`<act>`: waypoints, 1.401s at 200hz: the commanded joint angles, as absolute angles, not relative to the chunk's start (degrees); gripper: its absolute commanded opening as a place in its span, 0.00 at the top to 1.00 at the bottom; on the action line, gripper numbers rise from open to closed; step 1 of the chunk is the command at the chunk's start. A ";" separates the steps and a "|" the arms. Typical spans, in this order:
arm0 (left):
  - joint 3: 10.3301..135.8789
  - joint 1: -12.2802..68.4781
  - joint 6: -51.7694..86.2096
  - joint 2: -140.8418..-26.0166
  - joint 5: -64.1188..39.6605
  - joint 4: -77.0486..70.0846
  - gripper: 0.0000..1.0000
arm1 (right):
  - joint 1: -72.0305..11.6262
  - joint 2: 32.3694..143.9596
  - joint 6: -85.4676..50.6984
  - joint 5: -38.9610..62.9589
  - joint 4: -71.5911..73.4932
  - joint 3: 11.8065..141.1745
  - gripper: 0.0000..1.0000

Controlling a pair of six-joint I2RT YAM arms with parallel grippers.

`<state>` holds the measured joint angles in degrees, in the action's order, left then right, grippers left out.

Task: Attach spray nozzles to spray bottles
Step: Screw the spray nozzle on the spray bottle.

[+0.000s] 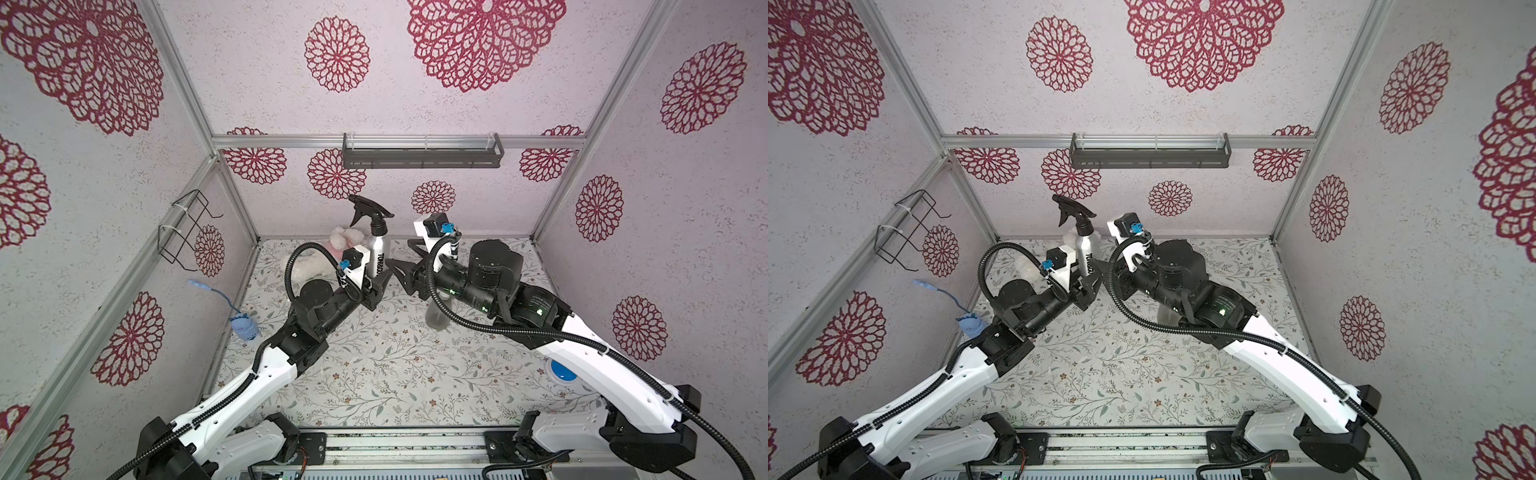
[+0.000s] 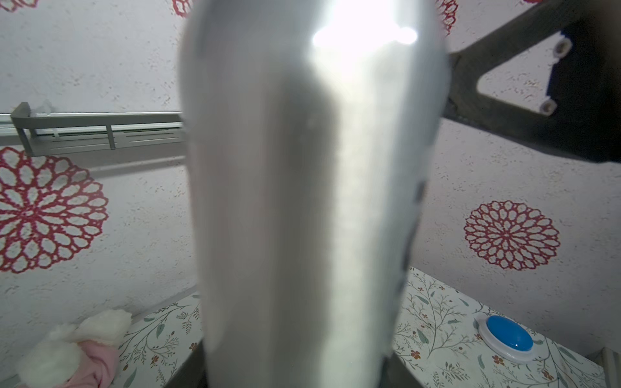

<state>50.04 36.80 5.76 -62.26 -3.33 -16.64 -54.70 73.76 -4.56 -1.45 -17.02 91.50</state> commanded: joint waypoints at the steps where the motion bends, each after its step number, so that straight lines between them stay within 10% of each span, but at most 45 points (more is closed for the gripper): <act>1: 51.24 36.42 4.74 -62.27 -5.67 -18.20 0.94 | -52.46 73.01 -5.18 7.10 -14.42 93.98 0.27; 78: 52.03 36.47 5.10 -63.46 -8.26 -17.33 0.94 | -43.93 84.31 -8.14 18.10 -20.65 110.02 0.24; 198: 52.03 36.47 4.57 -63.57 -8.40 -16.80 0.94 | -42.77 90.61 -8.44 24.56 -25.44 119.28 0.59; 280: 52.12 36.47 4.22 -63.11 -8.20 -16.18 0.94 | -42.70 88.86 -7.91 23.57 -24.83 116.65 0.58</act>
<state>50.65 36.80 5.50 -63.37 -8.27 -15.38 -43.16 91.15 -8.12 24.03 -26.11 116.38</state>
